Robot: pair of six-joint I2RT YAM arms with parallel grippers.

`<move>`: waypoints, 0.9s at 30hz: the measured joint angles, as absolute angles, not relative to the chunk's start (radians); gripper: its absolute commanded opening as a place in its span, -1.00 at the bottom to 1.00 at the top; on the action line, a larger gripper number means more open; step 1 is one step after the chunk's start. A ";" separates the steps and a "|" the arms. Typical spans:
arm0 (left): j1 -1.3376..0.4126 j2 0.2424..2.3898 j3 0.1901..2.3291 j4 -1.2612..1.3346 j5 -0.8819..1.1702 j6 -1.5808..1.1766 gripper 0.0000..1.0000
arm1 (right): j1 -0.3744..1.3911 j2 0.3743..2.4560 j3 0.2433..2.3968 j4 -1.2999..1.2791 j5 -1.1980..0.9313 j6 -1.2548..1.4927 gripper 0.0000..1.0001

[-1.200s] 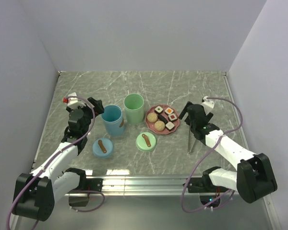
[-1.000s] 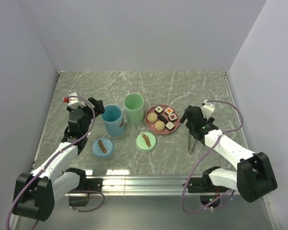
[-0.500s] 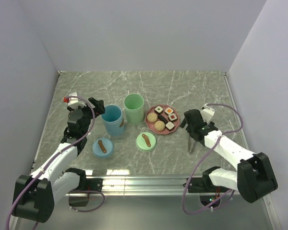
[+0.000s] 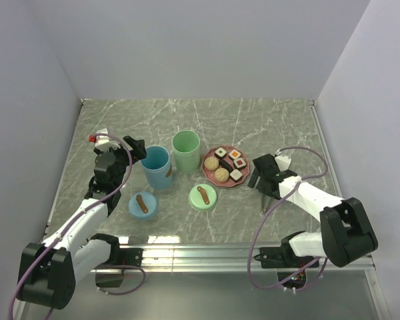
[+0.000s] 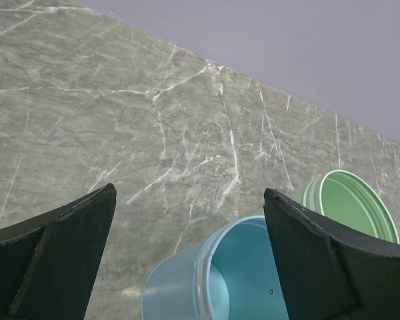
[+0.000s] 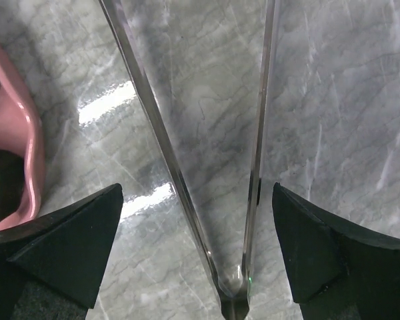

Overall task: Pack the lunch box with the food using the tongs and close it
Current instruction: Grab the clamp with the right arm

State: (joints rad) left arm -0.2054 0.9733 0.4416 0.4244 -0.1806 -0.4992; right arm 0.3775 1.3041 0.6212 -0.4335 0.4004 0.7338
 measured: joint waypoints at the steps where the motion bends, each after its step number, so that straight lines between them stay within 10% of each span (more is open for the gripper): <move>1: -0.205 0.973 0.442 0.424 -0.181 -0.499 0.99 | 0.376 1.296 0.621 -0.437 0.396 0.733 0.99; 27: -0.175 0.945 0.442 0.420 -0.173 -0.506 0.99 | 0.198 1.505 0.826 -0.373 0.250 0.621 0.86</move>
State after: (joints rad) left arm -0.1745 0.9451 0.4416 0.4198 -0.1726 -0.5064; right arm 0.1978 1.5047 0.8257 -0.3729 0.2501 0.6209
